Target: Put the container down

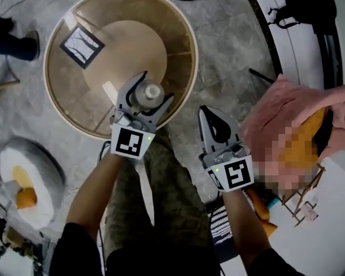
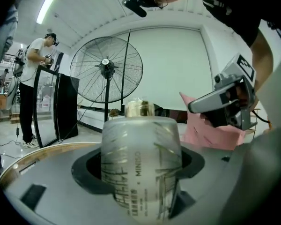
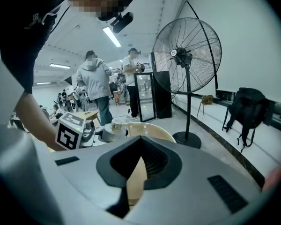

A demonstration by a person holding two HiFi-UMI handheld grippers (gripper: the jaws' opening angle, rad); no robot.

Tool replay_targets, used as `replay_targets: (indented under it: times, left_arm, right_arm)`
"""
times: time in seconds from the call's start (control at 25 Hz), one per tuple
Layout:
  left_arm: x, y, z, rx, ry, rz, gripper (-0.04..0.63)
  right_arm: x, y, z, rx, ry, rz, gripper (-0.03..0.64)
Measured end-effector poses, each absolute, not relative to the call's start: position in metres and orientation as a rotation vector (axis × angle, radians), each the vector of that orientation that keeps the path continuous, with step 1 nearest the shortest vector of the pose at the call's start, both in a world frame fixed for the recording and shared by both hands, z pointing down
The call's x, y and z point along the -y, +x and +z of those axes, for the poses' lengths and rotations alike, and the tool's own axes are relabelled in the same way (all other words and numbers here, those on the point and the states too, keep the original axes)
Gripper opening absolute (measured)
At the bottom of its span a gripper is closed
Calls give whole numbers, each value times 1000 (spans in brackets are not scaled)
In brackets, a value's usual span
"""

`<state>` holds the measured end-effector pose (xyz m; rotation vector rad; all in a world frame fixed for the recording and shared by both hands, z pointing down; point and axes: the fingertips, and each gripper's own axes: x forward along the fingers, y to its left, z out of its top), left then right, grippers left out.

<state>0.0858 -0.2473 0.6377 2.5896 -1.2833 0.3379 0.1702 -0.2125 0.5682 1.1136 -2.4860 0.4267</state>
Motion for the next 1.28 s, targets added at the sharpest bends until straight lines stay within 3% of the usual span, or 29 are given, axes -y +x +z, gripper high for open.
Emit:
replay_targets:
  times: [0.64,1.28]
  left_arm:
    - [270,84,740,1335,2514,542,350]
    - [252,90,784,1256,2450,675,350]
  right_arm:
    - [197,166,616,2454,1080,558,21]
    - [205,169,628,2452,1129,621,21]
